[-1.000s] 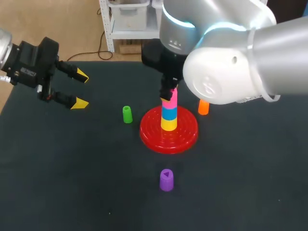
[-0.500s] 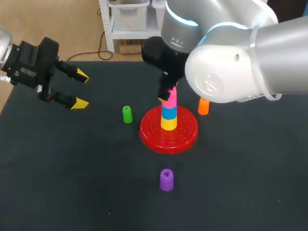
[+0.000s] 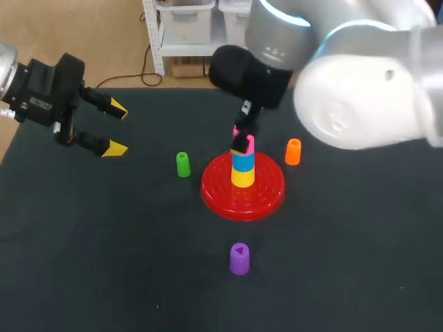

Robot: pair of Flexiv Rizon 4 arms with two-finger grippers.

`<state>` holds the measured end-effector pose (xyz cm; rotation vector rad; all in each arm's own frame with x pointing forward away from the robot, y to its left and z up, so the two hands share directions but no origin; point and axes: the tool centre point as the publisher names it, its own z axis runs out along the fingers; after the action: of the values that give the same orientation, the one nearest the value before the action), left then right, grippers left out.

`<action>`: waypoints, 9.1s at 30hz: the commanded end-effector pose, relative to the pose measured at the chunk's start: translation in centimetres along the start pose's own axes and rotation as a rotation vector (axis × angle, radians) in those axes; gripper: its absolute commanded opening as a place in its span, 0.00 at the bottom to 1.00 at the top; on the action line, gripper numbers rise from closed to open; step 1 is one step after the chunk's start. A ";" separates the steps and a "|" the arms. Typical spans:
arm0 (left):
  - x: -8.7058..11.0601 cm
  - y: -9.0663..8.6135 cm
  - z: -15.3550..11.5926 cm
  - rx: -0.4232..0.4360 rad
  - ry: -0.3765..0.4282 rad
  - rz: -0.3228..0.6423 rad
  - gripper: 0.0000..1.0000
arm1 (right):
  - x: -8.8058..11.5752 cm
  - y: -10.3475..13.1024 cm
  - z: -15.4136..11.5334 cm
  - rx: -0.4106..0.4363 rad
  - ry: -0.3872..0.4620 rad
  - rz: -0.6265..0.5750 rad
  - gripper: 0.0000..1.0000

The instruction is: Pick up and stack the cylinders on the red base in this order: pink,purple,orange,green

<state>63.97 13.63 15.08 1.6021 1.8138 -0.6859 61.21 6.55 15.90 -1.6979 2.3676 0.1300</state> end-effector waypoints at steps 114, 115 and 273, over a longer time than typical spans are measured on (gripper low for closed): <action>0.1 -0.1 0.0 -0.003 -0.001 0.001 1.00 | 2.6 7.1 0.4 -0.002 0.069 -0.129 0.00; 0.1 -0.1 0.0 -0.003 -0.001 0.001 1.00 | 2.4 6.6 -0.3 0.012 0.061 -0.128 0.00; 0.1 -0.1 0.0 -0.003 -0.001 0.001 1.00 | 2.2 -7.9 -3.4 0.101 -0.014 0.105 1.00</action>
<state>63.97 13.63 15.08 1.6021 1.8138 -0.6859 67.69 2.94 19.63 -1.5578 2.4245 0.0195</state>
